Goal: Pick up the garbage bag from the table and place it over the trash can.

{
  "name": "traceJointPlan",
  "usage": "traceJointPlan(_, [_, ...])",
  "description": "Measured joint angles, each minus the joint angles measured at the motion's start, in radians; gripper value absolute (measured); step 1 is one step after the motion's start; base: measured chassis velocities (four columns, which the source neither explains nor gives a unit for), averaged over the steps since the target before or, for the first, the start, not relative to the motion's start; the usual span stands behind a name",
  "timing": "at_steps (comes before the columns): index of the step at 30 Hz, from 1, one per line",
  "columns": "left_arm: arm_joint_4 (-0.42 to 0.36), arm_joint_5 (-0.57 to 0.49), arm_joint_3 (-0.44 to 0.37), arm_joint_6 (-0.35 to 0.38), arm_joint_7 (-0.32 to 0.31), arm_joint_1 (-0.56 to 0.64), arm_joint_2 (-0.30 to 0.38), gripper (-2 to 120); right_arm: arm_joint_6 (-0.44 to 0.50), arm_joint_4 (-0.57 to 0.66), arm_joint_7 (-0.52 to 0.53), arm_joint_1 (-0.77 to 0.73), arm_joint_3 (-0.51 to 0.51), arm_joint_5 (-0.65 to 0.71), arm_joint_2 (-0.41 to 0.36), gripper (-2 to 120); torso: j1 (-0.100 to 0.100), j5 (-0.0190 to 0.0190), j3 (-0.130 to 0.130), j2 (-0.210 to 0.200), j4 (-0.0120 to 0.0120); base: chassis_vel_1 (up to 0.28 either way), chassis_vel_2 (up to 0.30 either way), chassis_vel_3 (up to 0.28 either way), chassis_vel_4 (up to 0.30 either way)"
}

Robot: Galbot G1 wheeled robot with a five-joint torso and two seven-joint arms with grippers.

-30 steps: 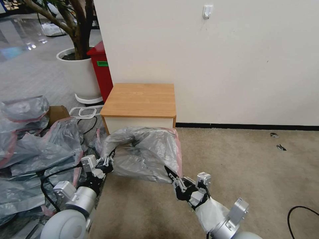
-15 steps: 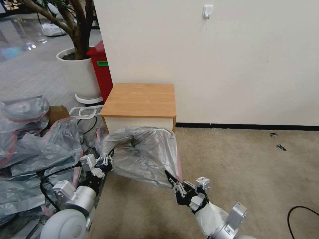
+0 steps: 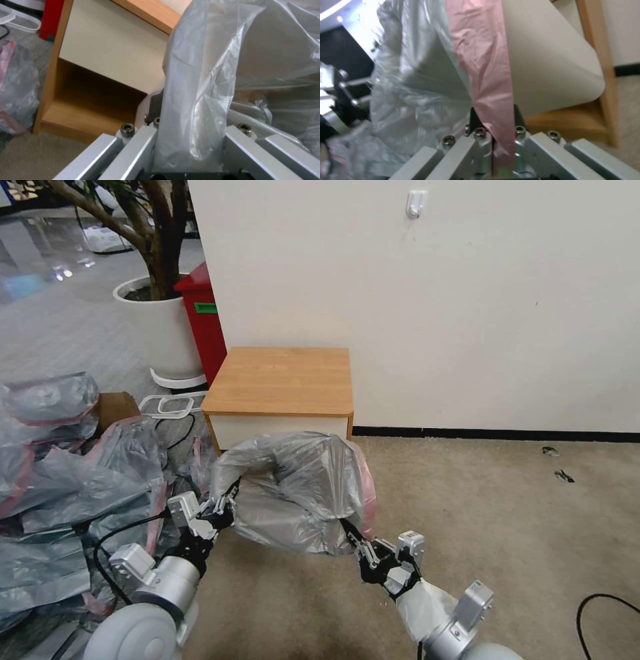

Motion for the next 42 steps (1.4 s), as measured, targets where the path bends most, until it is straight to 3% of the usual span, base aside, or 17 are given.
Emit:
traceJointPlan(6, [0.012,0.0,-0.011,0.007,-0.021,-0.012,0.009,3,0.016,0.004,-0.02,-0.011,0.007,-0.162,-0.008,24,0.0,-0.0001,0.0,0.0,0.0,0.0,0.0,0.0,0.0])
traceJointPlan(7, [0.012,0.0,-0.011,0.007,-0.021,-0.012,0.009,3,0.016,0.004,-0.02,-0.011,0.007,-0.162,-0.008,24,0.0,-0.0001,0.0,0.0,0.0,0.0,0.0,0.0,0.0])
traceJointPlan(11, [0.033,-0.005,-0.028,0.02,-0.039,-0.026,0.02,3,-0.021,0.037,-0.033,-0.028,0.023,-0.243,-0.024,45,0.0,-0.0001,0.0,0.0,0.0,0.0,0.0,0.0,0.0])
traceJointPlan(14, [0.047,-0.009,-0.032,0.024,-0.04,-0.031,0.021,3,-0.028,0.049,-0.049,-0.033,0.032,-0.262,-0.03,53,0.0,0.0,0.0,0.0,0.0,0.0,0.0,0.0,0.0])
traceJointPlan(21, [0.092,-0.056,-0.054,0.029,-0.033,-0.039,0.028,3,0.011,0.109,-0.128,-0.049,0.073,-0.192,-0.033,80,0.0,-0.0002,0.0,0.0,0.0,0.0,0.0,0.0,0.0])
traceJointPlan(23, [0.095,-0.063,-0.057,0.03,-0.029,-0.039,0.028,3,0.018,0.116,-0.128,-0.044,0.079,-0.171,-0.026,84,0.0,-0.0002,0.0,0.0,0.0,0.0,0.0,0.0,0.0])
traceJointPlan(25, [0.102,-0.088,-0.063,0.035,-0.007,-0.038,0.031,3,0.028,0.131,-0.086,0.011,0.107,-0.077,0.019,96,0.0,-0.0001,0.0,0.0,0.0,0.0,0.0,0.0,0.0])
traceJointPlan(33, [0.085,-0.087,-0.05,0.036,0.02,-0.028,0.028,3,0.029,0.064,-0.045,0.1,0.073,-0.017,0.086,99,0.0,0.0,0.0,0.0,0.0,0.0,0.0,0.0,0.0])
traceJointPlan(42, [0.076,-0.048,-0.023,0.034,0.024,-0.015,0.015,3,0.029,0.021,-0.045,0.136,0.044,0.006,0.123,82,0.0,0.0,0.0,0.0,0.0,0.0,0.0,0.0,0.0])
